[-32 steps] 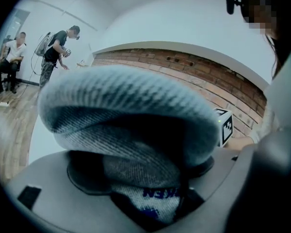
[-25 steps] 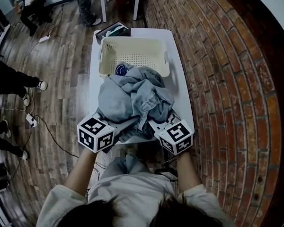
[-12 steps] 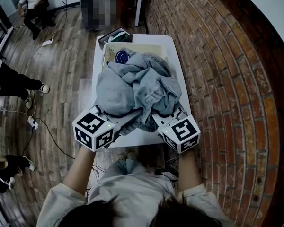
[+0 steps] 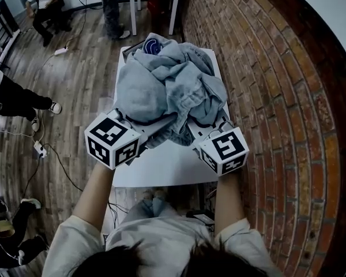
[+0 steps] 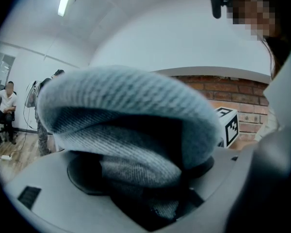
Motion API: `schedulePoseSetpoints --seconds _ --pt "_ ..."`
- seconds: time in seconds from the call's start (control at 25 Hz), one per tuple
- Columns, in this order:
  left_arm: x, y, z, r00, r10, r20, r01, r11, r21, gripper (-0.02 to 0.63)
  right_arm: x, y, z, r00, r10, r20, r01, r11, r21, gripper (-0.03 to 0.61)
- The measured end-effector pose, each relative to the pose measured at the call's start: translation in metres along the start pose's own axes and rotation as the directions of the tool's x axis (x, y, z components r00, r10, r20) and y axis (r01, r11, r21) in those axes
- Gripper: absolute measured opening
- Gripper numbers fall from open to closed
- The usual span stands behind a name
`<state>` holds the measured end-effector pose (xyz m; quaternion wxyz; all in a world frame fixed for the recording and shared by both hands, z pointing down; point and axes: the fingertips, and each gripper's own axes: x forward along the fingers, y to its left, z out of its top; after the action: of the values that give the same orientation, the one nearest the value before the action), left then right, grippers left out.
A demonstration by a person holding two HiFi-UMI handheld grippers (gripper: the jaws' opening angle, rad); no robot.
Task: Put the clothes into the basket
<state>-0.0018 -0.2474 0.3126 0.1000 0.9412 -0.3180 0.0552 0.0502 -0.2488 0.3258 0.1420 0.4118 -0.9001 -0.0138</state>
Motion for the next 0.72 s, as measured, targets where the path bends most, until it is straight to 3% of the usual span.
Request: schedulePoseSetpoints --seconds 0.36,0.72 --pt "0.029 0.041 0.021 0.999 0.005 0.039 -0.006 0.999 0.032 0.405 0.038 -0.037 0.015 0.999 -0.034 0.029 0.035 0.999 -0.041 0.117" --pt "0.057 0.08 0.005 1.0 0.003 0.026 -0.003 1.0 0.019 0.405 0.079 -0.06 -0.006 0.999 -0.042 0.01 0.042 0.999 -0.028 0.117"
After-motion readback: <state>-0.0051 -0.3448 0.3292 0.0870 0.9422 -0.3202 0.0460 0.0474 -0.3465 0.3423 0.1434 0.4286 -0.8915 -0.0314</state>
